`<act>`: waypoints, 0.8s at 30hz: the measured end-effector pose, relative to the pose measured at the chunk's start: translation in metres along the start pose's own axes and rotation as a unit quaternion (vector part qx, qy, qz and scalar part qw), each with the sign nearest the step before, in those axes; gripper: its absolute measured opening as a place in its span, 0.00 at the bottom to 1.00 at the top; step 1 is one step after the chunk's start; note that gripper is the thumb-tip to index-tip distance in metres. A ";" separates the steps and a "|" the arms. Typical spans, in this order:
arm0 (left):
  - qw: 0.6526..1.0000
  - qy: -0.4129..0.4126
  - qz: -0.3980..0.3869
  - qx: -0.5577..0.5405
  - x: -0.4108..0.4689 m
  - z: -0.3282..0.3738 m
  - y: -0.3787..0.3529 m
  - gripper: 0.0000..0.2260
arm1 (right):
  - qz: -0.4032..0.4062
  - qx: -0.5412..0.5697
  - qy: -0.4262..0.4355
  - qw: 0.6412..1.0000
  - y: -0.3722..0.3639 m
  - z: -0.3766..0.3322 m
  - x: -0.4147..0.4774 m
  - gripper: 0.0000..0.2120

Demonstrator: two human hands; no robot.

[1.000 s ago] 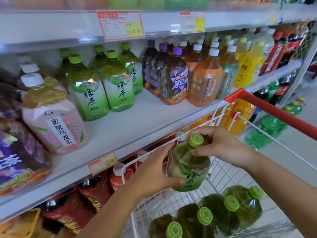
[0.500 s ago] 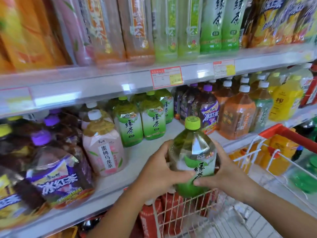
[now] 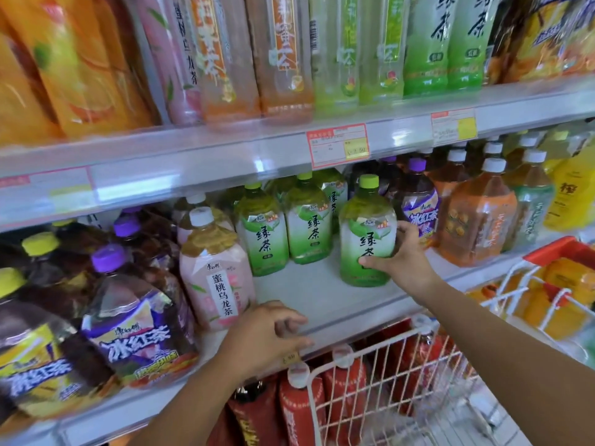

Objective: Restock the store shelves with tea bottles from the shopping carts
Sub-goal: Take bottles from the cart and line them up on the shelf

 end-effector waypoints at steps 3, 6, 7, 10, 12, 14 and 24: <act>1.000 -0.004 0.006 0.004 0.004 -0.006 -0.002 0.10 | 0.016 -0.101 0.001 0.995 -0.005 0.008 0.008 0.37; 1.000 0.004 0.019 0.008 0.004 -0.009 -0.004 0.12 | 0.037 -0.221 -0.018 0.974 -0.011 0.015 0.014 0.39; 1.000 0.004 0.021 0.010 0.004 -0.010 -0.004 0.11 | 0.047 -0.223 -0.013 0.974 -0.014 0.017 0.016 0.40; 1.000 0.003 0.019 0.020 0.004 -0.010 -0.004 0.10 | 0.089 -0.184 -0.025 0.979 -0.019 0.019 0.023 0.36; 1.000 0.006 0.016 0.021 0.004 -0.009 -0.004 0.10 | 0.093 -0.199 -0.045 0.974 -0.022 0.018 0.028 0.30; 0.999 0.010 0.016 0.026 0.005 -0.009 -0.004 0.09 | 0.090 -0.243 -0.044 0.965 -0.026 0.018 0.027 0.28; 0.998 0.021 0.027 0.044 0.005 -0.009 -0.004 0.06 | 0.081 -0.205 -0.017 0.975 -0.033 0.024 0.030 0.38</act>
Point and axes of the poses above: each hand's wrist, its own x-axis towards the middle knuckle, its own y-axis out of the back of the hand, z = x × y, the point moved 2 cm from there along x, towards the middle knuckle, and after that the axes turned 10 degrees about y, right-handed, at the moved point
